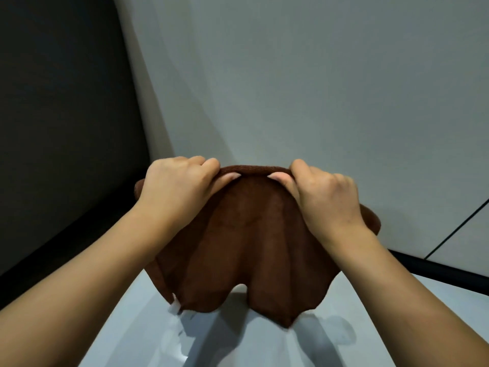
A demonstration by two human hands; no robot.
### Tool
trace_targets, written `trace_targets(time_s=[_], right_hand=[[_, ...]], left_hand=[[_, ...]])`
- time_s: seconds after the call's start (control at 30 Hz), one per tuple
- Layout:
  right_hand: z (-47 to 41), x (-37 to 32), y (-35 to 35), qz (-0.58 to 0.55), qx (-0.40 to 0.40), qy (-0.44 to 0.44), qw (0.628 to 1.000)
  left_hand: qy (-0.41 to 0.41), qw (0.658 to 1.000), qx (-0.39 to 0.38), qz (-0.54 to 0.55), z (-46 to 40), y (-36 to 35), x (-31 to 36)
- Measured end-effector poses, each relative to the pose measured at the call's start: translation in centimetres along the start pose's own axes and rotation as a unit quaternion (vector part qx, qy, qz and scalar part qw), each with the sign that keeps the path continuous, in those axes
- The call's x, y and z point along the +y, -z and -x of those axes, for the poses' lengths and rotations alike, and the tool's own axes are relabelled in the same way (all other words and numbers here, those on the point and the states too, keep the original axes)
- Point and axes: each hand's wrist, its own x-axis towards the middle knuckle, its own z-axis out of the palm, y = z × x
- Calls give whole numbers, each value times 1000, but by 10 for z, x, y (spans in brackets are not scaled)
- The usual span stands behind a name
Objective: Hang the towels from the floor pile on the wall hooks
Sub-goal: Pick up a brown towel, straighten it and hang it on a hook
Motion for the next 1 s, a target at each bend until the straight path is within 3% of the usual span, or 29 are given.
trace_targets(time_s=[0.23,0.4,0.5,0.57,0.63,0.7,0.87,1.0], right_hand=[[-13,-1,6,-17,0,61,998],[-12,-8,4,-48,-4,82,995],[-11,-8,3,-58,-19,78,995],[-9,-5,2,-62,-30,77,995],[-4,1,-2,-66,-47,85,993],[5,7,-4,-72,-81,100,989],[26,19,-9,-96,-152,143,973],[29,20,-12,-80,-211,63,972]], left_hand=[[71,979,-118,151,10,-12,12],[176,895,-170,373,5,-20,34],[255,866,-165,396,-1,-23,48],[282,876,-167,354,-3,-23,51],[220,933,-156,239,1,-24,49],[100,975,-134,144,8,-25,45],[-34,980,-161,108,21,-28,41],[-44,986,-136,86,19,-37,44]])
